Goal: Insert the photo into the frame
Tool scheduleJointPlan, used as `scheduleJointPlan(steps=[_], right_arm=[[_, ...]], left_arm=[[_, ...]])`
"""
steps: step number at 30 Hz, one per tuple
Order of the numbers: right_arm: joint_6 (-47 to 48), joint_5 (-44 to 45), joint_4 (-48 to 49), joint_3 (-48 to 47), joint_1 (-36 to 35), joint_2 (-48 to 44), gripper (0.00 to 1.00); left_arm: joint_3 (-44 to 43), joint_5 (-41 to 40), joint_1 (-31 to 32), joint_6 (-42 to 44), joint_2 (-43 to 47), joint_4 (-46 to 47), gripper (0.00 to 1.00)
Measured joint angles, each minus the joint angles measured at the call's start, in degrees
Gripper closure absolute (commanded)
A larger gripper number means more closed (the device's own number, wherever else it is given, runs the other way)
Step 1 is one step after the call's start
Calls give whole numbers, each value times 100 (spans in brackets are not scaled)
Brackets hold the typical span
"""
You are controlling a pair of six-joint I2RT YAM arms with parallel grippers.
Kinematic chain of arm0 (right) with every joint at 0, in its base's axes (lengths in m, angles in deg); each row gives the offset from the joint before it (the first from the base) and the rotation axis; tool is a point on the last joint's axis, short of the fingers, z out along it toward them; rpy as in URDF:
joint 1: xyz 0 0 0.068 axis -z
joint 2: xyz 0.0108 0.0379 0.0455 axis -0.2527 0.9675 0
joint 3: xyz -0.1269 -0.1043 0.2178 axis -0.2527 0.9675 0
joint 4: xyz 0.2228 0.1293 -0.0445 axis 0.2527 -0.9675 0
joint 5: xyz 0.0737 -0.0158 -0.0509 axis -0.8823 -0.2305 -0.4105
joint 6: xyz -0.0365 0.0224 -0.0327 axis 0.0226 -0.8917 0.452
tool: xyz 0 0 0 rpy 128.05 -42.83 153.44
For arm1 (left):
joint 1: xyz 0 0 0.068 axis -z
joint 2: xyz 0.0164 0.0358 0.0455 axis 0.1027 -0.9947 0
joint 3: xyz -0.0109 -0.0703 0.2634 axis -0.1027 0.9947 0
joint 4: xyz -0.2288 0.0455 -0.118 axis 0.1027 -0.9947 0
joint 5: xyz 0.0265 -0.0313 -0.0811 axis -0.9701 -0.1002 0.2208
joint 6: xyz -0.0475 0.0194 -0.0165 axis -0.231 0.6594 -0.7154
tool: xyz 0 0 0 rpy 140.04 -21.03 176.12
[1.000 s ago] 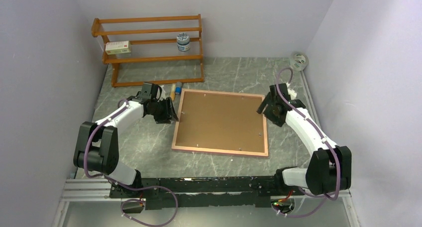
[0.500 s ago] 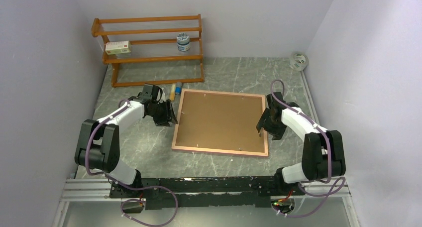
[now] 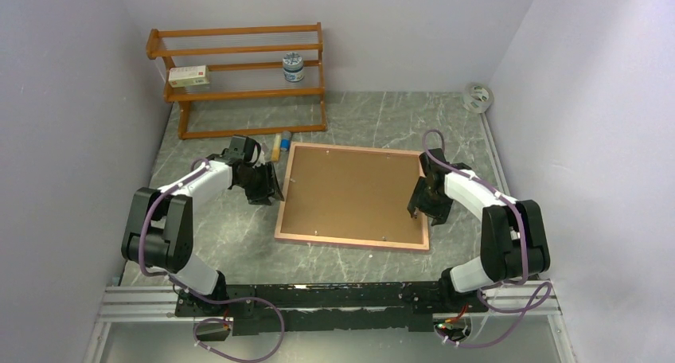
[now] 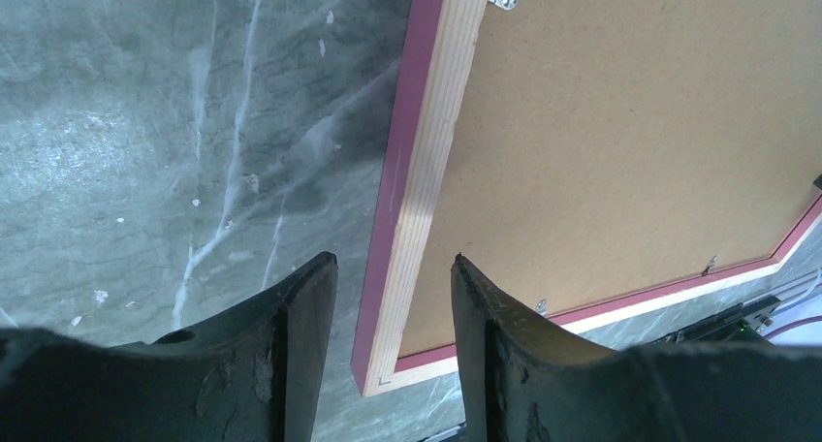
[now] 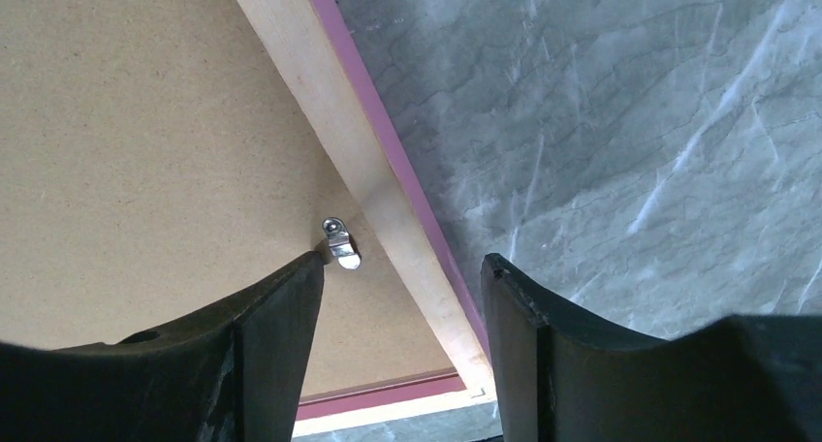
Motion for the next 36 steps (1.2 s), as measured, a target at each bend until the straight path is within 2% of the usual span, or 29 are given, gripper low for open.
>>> scheduleJointPlan(steps=[7,15,18,21,25,32,36], right_arm=[[-26,92,44,-24,-74,44,48],[7,328,-28,-232,-122,260,66],[55,420,-28,-262,-127,289,76],[175,483,-48,-286,-131,313,79],[254,470,-59,-315,-138,348,77],[203,446,-83,-328,-133,260,56],[192,420,-90,-367,-131,-142,47]], left_arm=[[0,7,0,-22,-63,-13,48],[0,68,0,-20,-85,-15,47],[0,76,0,-20,-96,-15,48],[0,79,0,-20,-151,-15,48],[0,76,0,-17,-190,-37,48],[0,15,0,-22,-190,-55,44],[-2,-28,0,-24,-190,-57,41]])
